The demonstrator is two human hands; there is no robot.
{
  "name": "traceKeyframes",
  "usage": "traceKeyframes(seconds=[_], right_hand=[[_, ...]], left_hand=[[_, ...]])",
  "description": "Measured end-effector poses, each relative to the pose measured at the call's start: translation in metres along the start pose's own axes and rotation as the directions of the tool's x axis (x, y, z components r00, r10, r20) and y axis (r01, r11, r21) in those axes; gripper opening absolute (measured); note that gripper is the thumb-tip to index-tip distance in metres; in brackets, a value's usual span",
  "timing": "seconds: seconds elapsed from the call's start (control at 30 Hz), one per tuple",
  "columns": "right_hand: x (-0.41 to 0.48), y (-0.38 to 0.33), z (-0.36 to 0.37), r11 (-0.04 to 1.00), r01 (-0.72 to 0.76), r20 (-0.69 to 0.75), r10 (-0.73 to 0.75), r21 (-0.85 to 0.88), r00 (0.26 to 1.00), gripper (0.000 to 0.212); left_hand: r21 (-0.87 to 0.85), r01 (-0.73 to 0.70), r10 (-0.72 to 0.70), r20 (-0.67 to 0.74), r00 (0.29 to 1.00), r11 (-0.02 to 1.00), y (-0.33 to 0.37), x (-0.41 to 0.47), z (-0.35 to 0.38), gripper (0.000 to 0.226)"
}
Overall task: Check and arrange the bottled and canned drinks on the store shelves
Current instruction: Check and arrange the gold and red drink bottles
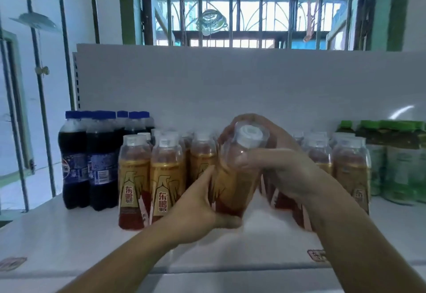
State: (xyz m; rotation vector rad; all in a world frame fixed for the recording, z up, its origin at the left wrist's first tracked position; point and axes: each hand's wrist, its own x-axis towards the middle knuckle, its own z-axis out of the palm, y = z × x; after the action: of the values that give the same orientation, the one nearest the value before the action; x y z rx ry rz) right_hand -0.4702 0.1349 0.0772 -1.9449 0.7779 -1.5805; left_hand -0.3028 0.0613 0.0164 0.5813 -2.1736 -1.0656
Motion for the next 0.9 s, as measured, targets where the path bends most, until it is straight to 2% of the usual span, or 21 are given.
traceKeyframes(seconds=[0.1, 0.17, 0.3, 0.37, 0.43, 0.53, 0.6, 0.67, 0.77, 0.83, 0.9], right_hand=[[0.000, 0.000, 0.002, 0.998, 0.045, -0.003, -0.045, -0.051, 0.999, 0.042], [0.004, 0.001, 0.004, 0.998, 0.020, -0.084, -0.025, -0.067, 0.996, 0.037], [0.022, 0.008, 0.009, 0.996, -0.086, -0.293, 0.076, -0.023, 0.953, 0.034], [0.031, 0.012, 0.017, 0.986, -0.162, -0.330, 0.139, -0.042, 0.934, 0.040], [0.038, 0.020, 0.025, 0.960, -0.255, -0.332, 0.205, -0.113, 0.921, 0.042], [0.045, 0.038, 0.038, 0.925, -0.358, -0.346, 0.297, -0.127, 0.890, 0.032], [0.046, 0.053, 0.044, 0.912, -0.398, -0.348, 0.343, -0.098, 0.872, 0.030], [0.043, 0.062, 0.047, 0.902, -0.422, -0.336, 0.372, -0.089, 0.865, 0.035], [0.029, 0.063, 0.044, 0.858, -0.488, -0.280, 0.434, -0.160, 0.856, 0.067], [0.013, 0.059, 0.042, 0.780, -0.554, -0.270, 0.489, -0.290, 0.830, 0.078], [-0.002, 0.058, 0.043, 0.666, -0.613, -0.272, 0.552, -0.426, 0.788, 0.077]], left_hand=[[0.087, -0.103, 0.107, -0.044, 0.993, 0.991, -0.009, 0.007, -0.002, 0.092], [0.210, -0.144, 0.160, -0.059, 0.985, 0.967, -0.005, 0.007, -0.002, 0.090], [0.425, -0.212, 0.273, -0.087, 0.958, 0.880, 0.005, -0.001, -0.004, 0.105], [0.549, -0.218, 0.349, -0.146, 0.926, 0.807, 0.012, -0.004, -0.010, 0.097], [0.693, -0.165, 0.419, -0.213, 0.883, 0.701, 0.011, -0.004, -0.021, 0.106], [0.847, -0.091, 0.463, -0.193, 0.865, 0.524, -0.005, 0.000, -0.037, 0.109], [0.883, -0.060, 0.472, -0.190, 0.861, 0.465, -0.018, 0.001, -0.047, 0.106], [0.881, -0.052, 0.484, -0.208, 0.850, 0.469, -0.029, 0.001, -0.058, 0.104], [0.883, -0.084, 0.512, -0.188, 0.838, 0.462, -0.038, 0.002, -0.068, 0.099], [0.869, -0.115, 0.527, -0.182, 0.830, 0.482, -0.041, 0.003, -0.069, 0.094], [0.838, -0.149, 0.548, -0.199, 0.813, 0.525, -0.043, 0.003, -0.067, 0.087]])
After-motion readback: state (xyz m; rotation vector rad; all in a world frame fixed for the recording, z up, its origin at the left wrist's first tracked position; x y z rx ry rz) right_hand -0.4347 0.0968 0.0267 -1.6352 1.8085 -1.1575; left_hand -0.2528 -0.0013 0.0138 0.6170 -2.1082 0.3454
